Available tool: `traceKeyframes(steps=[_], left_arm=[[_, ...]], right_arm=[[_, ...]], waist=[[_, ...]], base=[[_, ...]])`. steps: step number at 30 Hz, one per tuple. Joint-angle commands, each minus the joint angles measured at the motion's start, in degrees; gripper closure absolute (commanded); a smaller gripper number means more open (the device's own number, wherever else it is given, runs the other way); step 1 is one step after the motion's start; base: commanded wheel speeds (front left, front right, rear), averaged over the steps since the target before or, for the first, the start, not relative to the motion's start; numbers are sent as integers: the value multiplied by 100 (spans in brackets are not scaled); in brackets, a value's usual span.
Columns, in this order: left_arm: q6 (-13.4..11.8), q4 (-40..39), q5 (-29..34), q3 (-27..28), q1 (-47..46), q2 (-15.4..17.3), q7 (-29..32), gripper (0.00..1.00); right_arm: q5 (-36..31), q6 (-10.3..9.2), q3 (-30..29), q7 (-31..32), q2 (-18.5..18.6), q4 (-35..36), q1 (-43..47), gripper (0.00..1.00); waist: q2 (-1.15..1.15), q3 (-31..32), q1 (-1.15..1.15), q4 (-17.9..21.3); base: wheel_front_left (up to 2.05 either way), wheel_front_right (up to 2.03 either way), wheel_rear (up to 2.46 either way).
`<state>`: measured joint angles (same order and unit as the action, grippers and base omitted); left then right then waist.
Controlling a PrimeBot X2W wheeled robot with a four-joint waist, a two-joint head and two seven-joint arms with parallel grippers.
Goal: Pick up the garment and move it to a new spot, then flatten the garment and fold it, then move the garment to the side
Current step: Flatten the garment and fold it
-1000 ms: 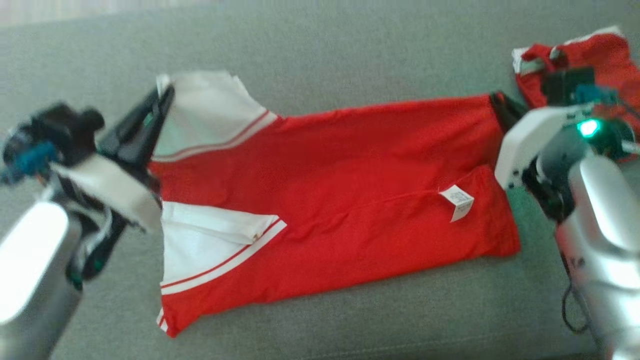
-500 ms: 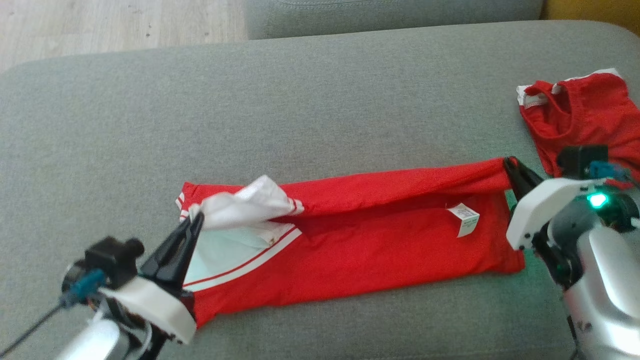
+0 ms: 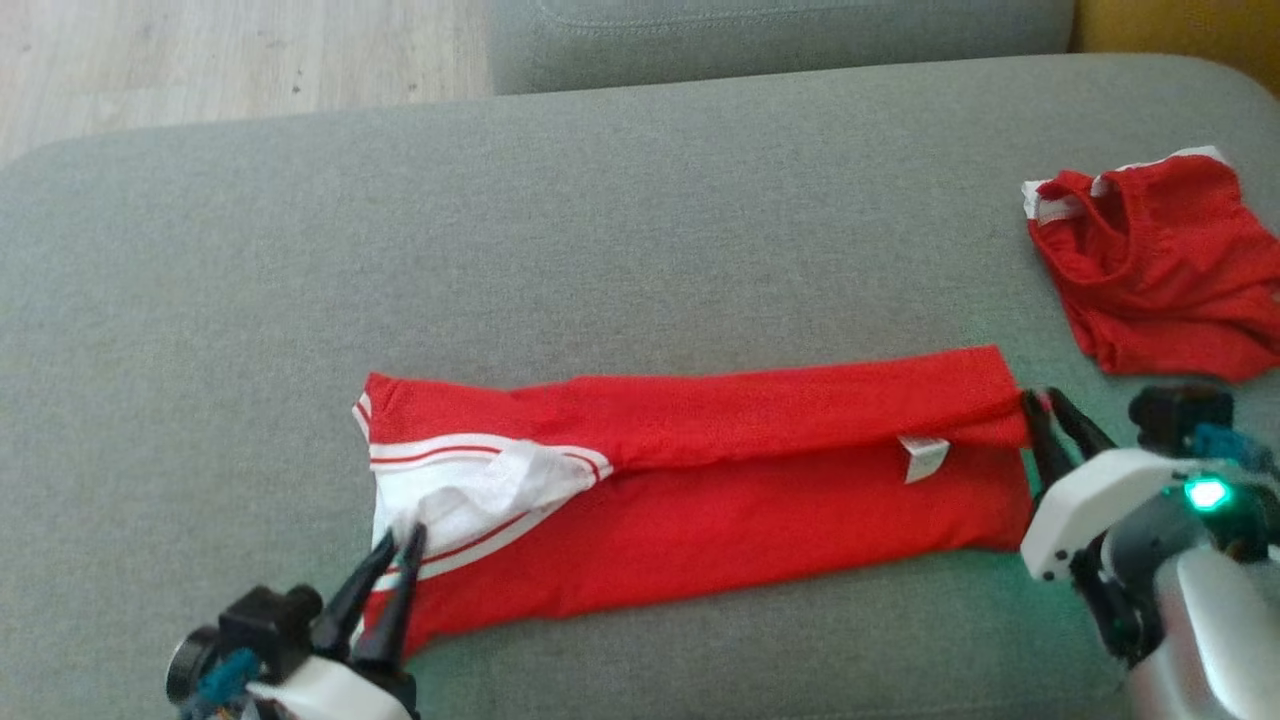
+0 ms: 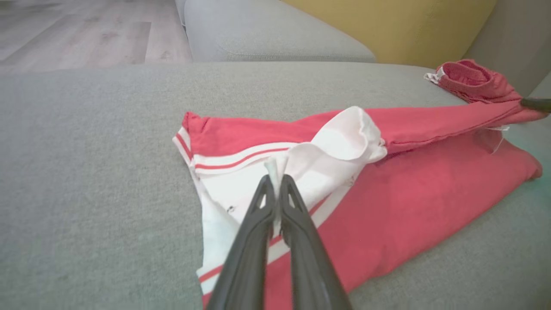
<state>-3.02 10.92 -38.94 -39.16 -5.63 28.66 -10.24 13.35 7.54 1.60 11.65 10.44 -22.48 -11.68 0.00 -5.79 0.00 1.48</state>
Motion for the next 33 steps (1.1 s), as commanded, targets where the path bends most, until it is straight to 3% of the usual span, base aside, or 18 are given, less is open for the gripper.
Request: traceKeyframes(steps=[1,9,16,25,33], left_arm=[[-52,5,71,183,-121,35,-167,0],[-400,31,185,662,-52,-282,-452,0],[-821,-310,453,1342,202,-480,-473,0],[-943,-556,701,1693,547,-711,-474,0],[-881,-571,837,1811,580,-785,-475,0]], right_arm=[[-53,-5,-18,-153,-96,220,29,0],[-201,-5,-781,-435,-431,422,425,0],[-299,-5,-974,-227,-591,483,389,0],[-579,-5,-1143,-3,-618,-263,104,0],[-768,-5,-1294,-73,-620,-1191,-183,0]], waist=[[0,55,0,16],[0,256,0,-101],[0,380,0,-253],[0,320,0,-589],[0,245,0,-803]], base=[[0,0,0],[0,0,0],[0,0,0],[0,0,0],[0,0,0]])
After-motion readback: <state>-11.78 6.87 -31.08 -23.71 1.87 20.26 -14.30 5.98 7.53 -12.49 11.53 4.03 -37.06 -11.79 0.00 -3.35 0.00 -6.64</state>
